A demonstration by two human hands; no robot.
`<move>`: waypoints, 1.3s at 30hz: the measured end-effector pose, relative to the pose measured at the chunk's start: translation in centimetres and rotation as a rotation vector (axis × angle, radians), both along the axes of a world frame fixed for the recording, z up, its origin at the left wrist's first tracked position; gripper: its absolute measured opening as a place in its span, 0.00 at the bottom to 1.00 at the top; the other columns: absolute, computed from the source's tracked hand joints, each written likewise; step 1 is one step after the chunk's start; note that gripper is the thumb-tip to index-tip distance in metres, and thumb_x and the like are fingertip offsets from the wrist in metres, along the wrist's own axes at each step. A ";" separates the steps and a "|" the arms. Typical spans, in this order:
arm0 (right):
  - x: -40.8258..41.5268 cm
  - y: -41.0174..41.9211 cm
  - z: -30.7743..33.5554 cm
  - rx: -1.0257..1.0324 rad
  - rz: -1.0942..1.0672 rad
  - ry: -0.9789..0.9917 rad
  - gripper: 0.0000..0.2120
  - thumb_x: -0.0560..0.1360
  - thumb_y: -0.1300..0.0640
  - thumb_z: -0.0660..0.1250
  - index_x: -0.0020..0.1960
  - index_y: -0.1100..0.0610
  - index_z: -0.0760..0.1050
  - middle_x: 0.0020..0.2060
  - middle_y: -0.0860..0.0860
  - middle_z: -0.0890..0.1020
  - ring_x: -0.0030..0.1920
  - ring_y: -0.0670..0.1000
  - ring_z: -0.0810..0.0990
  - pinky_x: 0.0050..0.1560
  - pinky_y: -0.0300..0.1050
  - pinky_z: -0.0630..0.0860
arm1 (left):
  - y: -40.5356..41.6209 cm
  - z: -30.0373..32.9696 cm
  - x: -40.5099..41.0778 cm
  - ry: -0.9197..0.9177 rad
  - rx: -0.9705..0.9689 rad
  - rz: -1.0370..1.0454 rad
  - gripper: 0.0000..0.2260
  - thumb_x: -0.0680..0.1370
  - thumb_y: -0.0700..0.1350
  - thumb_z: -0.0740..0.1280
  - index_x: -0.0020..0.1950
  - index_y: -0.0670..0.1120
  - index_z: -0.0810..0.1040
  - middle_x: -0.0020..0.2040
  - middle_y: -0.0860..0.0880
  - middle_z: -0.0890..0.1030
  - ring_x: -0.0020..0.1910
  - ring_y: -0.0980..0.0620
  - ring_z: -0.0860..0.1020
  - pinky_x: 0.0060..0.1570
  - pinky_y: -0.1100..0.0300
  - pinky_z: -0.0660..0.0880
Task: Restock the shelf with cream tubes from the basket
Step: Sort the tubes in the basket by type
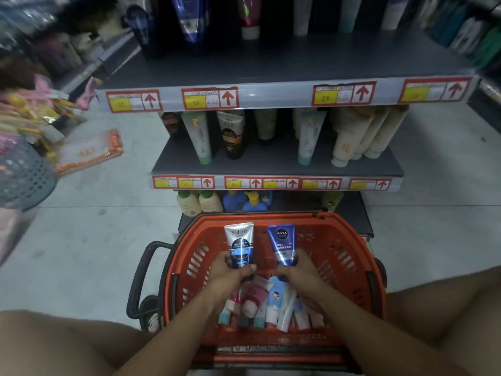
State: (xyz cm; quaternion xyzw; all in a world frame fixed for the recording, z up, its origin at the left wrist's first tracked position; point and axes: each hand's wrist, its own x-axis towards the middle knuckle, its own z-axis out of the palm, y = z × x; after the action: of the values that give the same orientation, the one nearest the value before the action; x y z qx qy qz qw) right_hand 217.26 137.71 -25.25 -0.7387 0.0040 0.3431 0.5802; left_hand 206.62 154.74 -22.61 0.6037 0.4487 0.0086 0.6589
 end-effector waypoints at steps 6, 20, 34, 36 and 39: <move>0.5 0.7 2.9 0.076 0.009 -0.198 0.22 0.69 0.63 0.81 0.58 0.50 0.79 0.50 0.51 0.87 0.51 0.54 0.87 0.54 0.56 0.84 | 0.4 3.2 0.1 -0.137 0.098 0.028 0.20 0.71 0.34 0.81 0.58 0.42 0.76 0.54 0.37 0.84 0.49 0.40 0.87 0.44 0.51 0.86; 1.8 3.7 14.3 0.099 -0.034 -0.570 0.21 0.67 0.58 0.83 0.54 0.46 0.79 0.47 0.45 0.87 0.47 0.44 0.86 0.55 0.51 0.83 | 2.9 13.5 -0.1 -0.356 0.386 0.051 0.20 0.70 0.42 0.84 0.59 0.49 0.82 0.49 0.52 0.88 0.44 0.59 0.86 0.44 0.65 0.82; 2.8 6.6 25.4 0.163 0.008 -0.786 0.30 0.68 0.54 0.83 0.64 0.45 0.71 0.51 0.38 0.82 0.51 0.37 0.82 0.50 0.35 0.78 | 5.8 23.7 1.7 -0.527 0.574 0.128 0.27 0.68 0.43 0.85 0.63 0.50 0.77 0.54 0.53 0.87 0.52 0.55 0.86 0.54 0.55 0.84; 3.3 7.1 26.6 0.164 0.001 -0.805 0.30 0.68 0.54 0.83 0.63 0.45 0.71 0.51 0.38 0.81 0.51 0.37 0.81 0.50 0.34 0.77 | 6.0 25.0 2.0 -0.537 0.609 0.123 0.27 0.69 0.43 0.84 0.64 0.49 0.77 0.54 0.54 0.86 0.51 0.58 0.85 0.49 0.63 0.82; 4.4 8.0 28.0 0.169 -0.015 -0.834 0.30 0.66 0.54 0.84 0.62 0.45 0.72 0.52 0.41 0.84 0.51 0.40 0.83 0.54 0.43 0.82 | 6.6 26.6 2.8 -0.547 0.646 0.121 0.27 0.69 0.43 0.84 0.64 0.51 0.77 0.54 0.56 0.86 0.50 0.60 0.84 0.48 0.64 0.82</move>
State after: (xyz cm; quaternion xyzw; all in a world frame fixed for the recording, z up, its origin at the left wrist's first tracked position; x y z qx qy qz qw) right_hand 221.64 145.74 2.73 -0.7639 -0.2538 0.0095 0.5932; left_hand 209.42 161.34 3.95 0.7273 0.2661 0.3470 0.5290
